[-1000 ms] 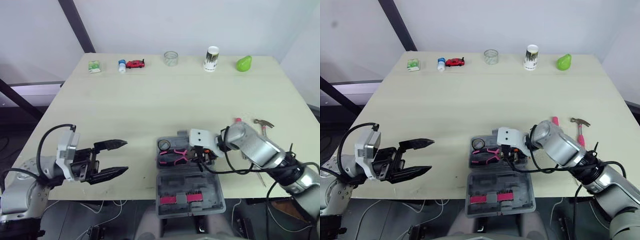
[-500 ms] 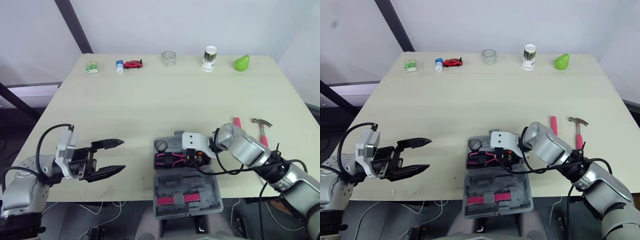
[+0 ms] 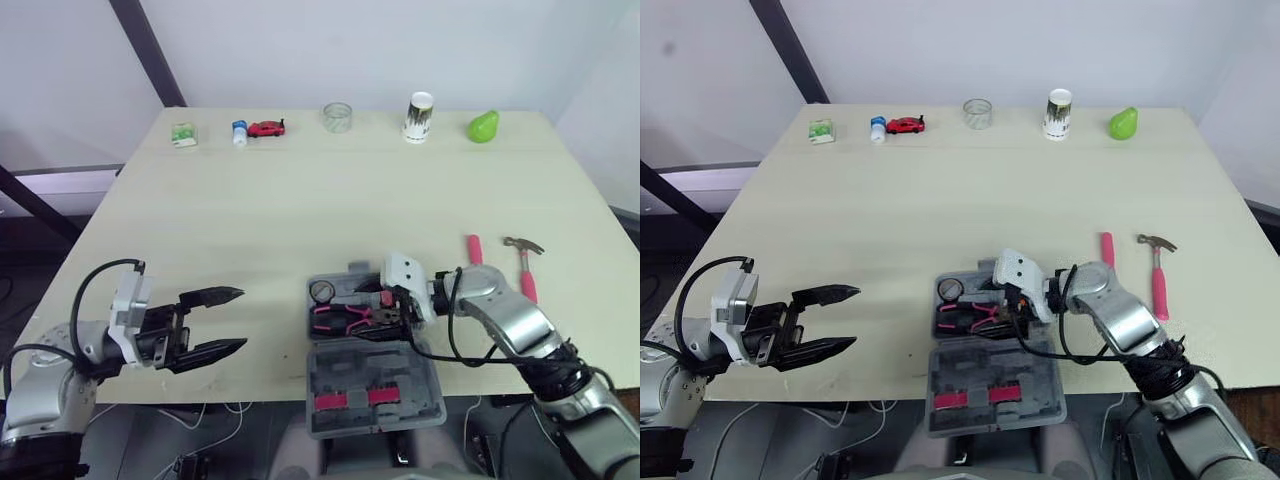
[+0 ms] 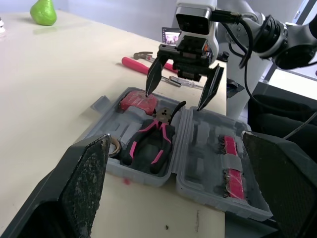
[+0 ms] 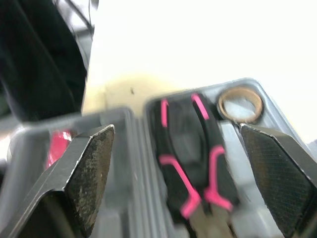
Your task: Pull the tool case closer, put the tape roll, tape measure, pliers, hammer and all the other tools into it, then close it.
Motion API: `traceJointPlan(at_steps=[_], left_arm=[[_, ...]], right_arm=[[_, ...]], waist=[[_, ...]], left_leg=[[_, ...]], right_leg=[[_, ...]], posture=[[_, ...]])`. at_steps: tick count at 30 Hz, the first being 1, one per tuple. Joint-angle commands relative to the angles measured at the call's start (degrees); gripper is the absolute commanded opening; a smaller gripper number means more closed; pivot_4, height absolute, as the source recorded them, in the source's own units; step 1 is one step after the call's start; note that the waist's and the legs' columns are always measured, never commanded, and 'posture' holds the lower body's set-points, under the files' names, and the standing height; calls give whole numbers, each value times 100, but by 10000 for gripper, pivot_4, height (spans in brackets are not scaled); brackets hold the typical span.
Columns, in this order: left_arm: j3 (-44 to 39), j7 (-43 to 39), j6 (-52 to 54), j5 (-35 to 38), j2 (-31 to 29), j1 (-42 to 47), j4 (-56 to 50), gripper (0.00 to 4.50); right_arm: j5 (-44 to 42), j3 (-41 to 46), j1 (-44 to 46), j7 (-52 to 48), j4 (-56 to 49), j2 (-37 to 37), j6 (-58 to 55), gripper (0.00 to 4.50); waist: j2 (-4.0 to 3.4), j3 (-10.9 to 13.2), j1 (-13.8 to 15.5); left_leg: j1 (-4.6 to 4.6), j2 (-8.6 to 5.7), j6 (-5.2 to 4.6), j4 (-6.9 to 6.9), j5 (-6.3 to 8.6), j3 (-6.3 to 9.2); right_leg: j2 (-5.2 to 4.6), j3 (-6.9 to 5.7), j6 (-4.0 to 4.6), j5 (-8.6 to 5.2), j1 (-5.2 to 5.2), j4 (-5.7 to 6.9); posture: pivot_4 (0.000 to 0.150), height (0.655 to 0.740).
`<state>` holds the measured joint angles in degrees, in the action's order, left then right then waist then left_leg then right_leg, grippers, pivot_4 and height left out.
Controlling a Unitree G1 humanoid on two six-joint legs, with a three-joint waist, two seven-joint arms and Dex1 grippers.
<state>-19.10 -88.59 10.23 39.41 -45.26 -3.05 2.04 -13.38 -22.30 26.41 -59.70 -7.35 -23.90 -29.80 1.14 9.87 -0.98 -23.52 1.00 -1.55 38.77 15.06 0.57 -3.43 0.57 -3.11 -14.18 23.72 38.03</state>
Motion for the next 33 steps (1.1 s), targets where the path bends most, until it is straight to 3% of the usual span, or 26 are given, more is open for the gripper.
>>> traceJointPlan(at_steps=[1, 5, 7, 8, 9, 24, 33], left_arm=[[-5, -261, -150, 30, 24, -59, 31, 45000], [34, -308, -238, 16, 24, -41, 150, 45000], [52, -329, -272, 9, 14, -18, 211, 45000], [61, -341, -294, 4, 8, -4, 247, 45000], [71, -354, -319, -2, 3, 11, 288, 45000], [278, -391, -741, 51, -104, 35, 763, 45000], [346, -391, -843, 47, -133, 109, 938, 45000]], right_arm=[[-127, 329, -148, 253, 179, 224, 384, 33541], [51, 353, -422, 510, 539, 477, 967, 13056], [97, 318, -510, 497, 606, 508, 1185, 7172], [93, 333, -557, 526, 638, 549, 1262, 1685], [116, 324, -599, 538, 686, 567, 1368, 415], [817, 70, -553, 487, 2123, 619, 2489, 415], [1648, -667, -689, 518, 3279, 663, 2576, 415]], waist=[[0, 0, 7], [0, 0, 17], [0, 0, 17], [0, 0, 14], [0, 0, 14], [1, -1, 1], [21, -39, -22]], left_leg=[[0, 0, 0, 0, 0, -1], [-1, -2, 0, 0, 0, 0], [-1, -3, 0, 0, 0, -1], [0, -3, 0, 0, 0, -2], [0, -3, 0, 0, 0, -2], [6, -3, 0, -1, 0, -6], [110, 19, 0, -39, 1, -32]], right_leg=[[0, 0, 0, 0, 0, 0], [0, 0, 0, 0, -1, -2], [0, 1, 0, 0, -1, -2], [0, 1, 0, 0, -1, -2], [0, 1, 0, 0, -1, -1], [7, 8, 0, 0, -3, -1], [24, 38, 6, -3, -70, -5]], posture=[[1500, 7400], [1500, 7400], [1500, 7400], [1500, 7400], [1500, 7400], [1500, 7400], [1500, 7400]])
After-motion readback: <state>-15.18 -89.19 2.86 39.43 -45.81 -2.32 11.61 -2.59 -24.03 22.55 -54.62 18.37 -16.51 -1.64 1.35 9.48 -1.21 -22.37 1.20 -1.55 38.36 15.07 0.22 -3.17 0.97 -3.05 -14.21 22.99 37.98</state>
